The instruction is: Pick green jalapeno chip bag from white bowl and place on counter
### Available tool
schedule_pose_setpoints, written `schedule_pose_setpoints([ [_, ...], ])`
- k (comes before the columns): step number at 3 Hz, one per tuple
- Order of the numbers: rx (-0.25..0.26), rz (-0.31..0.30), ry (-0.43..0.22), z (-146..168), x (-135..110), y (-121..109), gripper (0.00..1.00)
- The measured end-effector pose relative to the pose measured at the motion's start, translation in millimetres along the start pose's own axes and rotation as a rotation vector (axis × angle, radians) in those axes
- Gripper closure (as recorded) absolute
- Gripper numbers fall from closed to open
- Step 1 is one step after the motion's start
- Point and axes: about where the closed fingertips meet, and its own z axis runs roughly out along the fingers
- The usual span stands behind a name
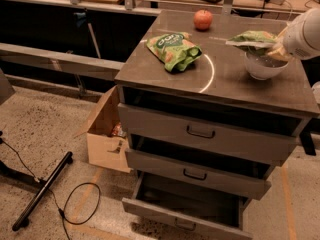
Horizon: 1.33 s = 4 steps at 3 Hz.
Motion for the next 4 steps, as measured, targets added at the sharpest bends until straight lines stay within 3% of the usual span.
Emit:
schedule_pose_setpoints([
  [2, 0.18, -0.035, -0.016, -1.6, -31.1, -70.5, 1.0],
  [4, 0.284, -0.064, -0.023, 17.9, -54.6, -117.4, 1.0],
])
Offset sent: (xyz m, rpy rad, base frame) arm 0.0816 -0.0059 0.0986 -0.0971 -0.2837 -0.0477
